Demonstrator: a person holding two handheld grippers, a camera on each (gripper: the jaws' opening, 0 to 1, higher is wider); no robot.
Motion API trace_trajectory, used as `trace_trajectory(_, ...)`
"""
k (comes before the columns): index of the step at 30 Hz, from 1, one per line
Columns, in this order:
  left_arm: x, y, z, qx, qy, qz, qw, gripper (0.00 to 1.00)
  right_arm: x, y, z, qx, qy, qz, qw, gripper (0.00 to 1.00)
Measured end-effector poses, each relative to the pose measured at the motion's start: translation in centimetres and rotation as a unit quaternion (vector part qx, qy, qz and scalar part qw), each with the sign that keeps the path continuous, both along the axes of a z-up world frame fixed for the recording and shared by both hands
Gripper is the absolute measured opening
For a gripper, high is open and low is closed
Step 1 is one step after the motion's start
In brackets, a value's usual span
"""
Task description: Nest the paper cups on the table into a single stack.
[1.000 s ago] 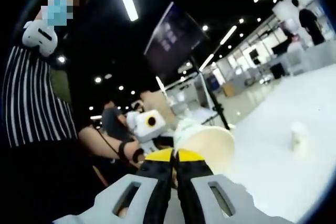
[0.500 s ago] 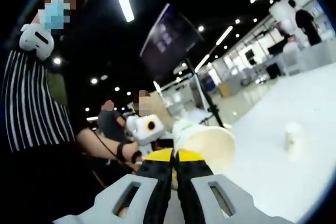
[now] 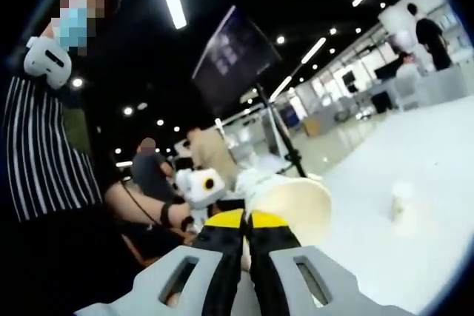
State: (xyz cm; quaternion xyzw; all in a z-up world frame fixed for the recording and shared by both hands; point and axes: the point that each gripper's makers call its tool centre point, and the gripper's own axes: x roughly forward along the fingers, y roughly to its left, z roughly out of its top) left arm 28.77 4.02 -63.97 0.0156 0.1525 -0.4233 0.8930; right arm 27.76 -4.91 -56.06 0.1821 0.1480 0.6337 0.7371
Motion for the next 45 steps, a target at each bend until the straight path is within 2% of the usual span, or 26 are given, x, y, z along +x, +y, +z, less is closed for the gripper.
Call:
trace_trajectory(3,0.3,0.3,-0.1,0.000,0.002,0.006,1.0000,0.98,0.3,0.1,0.2,-0.004,-0.003,-0.001,1.0000,0.00)
trace_trajectory(9,0.2,0.3,-0.2,-0.004,0.004,0.001,1.0000,0.98,0.7,-0.1,0.5,-0.022,-0.005,-0.001,0.9997,0.00)
trace_trajectory(11,0.3,0.4,-0.4,0.000,0.002,0.002,1.0000,0.98,1.1,-0.4,0.0,-0.044,-0.006,-0.004,0.9990,0.00)
trace_trajectory(13,0.2,0.5,-0.6,-0.003,0.007,0.002,1.0000,0.98,1.2,-0.3,0.1,-0.046,-0.010,-0.003,0.9989,0.00)
trace_trajectory(16,0.2,0.7,-1.0,0.001,0.013,0.004,0.9999,0.98,1.2,-0.4,-0.8,-0.076,-0.001,0.007,0.9971,0.00)
trace_trajectory(25,0.1,0.7,-1.6,0.002,0.019,0.001,0.9998,0.98,0.9,-0.1,-1.7,-0.122,-0.029,0.025,0.9917,0.00)
trace_trajectory(31,0.0,0.6,-1.8,0.003,0.023,-0.001,0.9997,0.98,0.6,0.2,-2.3,-0.164,-0.057,0.047,0.9838,0.00)
trace_trajectory(45,-0.2,0.4,-2.2,0.005,0.028,-0.004,0.9996,0.98,0.1,0.8,-3.7,-0.250,-0.122,0.096,0.9557,0.00)
